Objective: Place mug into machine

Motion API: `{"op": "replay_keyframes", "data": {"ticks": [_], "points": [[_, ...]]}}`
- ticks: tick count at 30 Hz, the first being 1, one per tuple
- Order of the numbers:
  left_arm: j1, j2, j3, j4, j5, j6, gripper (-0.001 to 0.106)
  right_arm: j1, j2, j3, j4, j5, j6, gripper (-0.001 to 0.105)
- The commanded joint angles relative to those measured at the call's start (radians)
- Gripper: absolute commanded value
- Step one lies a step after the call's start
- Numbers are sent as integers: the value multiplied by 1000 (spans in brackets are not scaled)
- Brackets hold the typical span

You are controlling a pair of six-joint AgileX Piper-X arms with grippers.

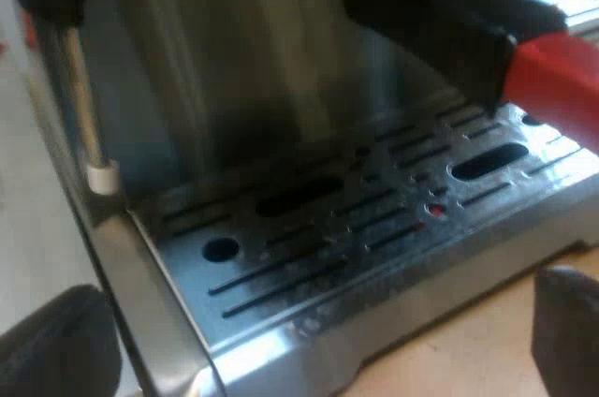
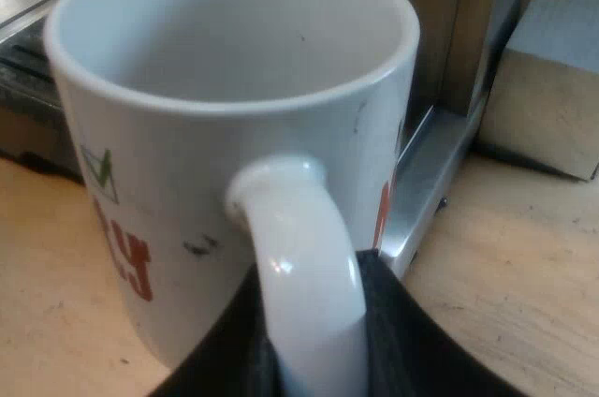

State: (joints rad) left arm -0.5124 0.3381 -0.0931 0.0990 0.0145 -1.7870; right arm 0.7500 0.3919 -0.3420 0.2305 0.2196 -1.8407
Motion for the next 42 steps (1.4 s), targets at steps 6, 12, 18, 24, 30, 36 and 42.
{"op": "replay_keyframes", "data": {"ticks": [6, 12, 18, 24, 30, 36, 42], "points": [[-1, 124, -4, -124, 81, 42, 91, 53, 155, -12, -255, 43, 5, 0], [-1, 156, -4, -132, 81, 42, 91, 86, 302, -12, -394, 46, 5, 0], [-1, 156, -4, -144, 83, 42, 91, 103, 481, -12, -608, 50, 5, 0], [-1, 156, -4, -144, 104, 42, 91, 103, 627, -12, -764, 69, 5, 0], [-1, 156, -4, -149, 134, 40, 91, 103, 746, -50, -830, 73, 5, 0], [-1, 156, -4, -149, 141, 34, 91, 103, 834, -91, -883, 85, 4, 0], [-1, 156, -4, -149, 159, 34, 91, 103, 966, -145, -959, 101, 4, 0]]}}
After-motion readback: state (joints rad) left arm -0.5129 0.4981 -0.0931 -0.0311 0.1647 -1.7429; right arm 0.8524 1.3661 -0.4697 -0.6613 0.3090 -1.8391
